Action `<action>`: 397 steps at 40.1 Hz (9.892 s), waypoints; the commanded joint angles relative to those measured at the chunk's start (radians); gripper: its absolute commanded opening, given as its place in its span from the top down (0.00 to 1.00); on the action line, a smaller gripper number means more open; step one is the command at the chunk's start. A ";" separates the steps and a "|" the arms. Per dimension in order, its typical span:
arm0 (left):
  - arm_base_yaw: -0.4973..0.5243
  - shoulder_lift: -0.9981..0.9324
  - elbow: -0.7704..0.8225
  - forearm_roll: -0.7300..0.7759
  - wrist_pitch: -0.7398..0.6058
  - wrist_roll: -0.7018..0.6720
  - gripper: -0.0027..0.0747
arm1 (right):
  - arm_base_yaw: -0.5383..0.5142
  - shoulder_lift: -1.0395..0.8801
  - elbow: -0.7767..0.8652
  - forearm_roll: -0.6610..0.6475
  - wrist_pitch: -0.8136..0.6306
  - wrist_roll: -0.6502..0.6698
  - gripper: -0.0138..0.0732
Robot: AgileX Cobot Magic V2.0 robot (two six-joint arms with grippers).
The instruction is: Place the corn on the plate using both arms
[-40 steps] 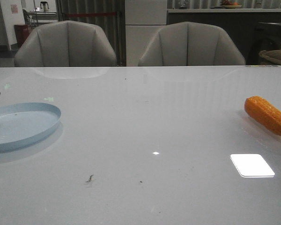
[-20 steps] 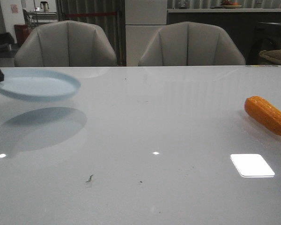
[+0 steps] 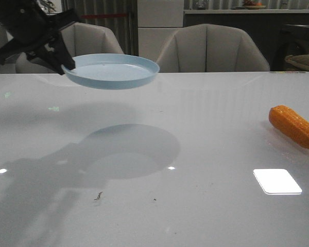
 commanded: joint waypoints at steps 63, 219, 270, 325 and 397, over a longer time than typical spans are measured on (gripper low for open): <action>-0.033 -0.402 0.144 0.535 -0.163 -0.005 0.53 | 0.001 0.407 -0.537 0.018 0.198 -0.010 0.17; 0.186 -0.828 0.615 0.640 -0.290 -0.008 0.53 | 0.103 0.001 -0.227 0.089 0.207 -0.036 0.17; 0.186 -0.833 0.625 0.598 -0.291 -0.008 0.84 | 0.103 -0.208 -0.041 0.114 0.035 -0.036 0.17; 0.164 -1.969 1.630 0.544 -0.780 0.054 0.84 | 0.103 -0.206 -0.041 0.114 0.038 -0.036 0.17; 0.164 -1.969 1.630 0.544 -0.774 0.054 0.84 | 0.102 -0.814 0.516 -0.014 -0.281 -0.036 0.81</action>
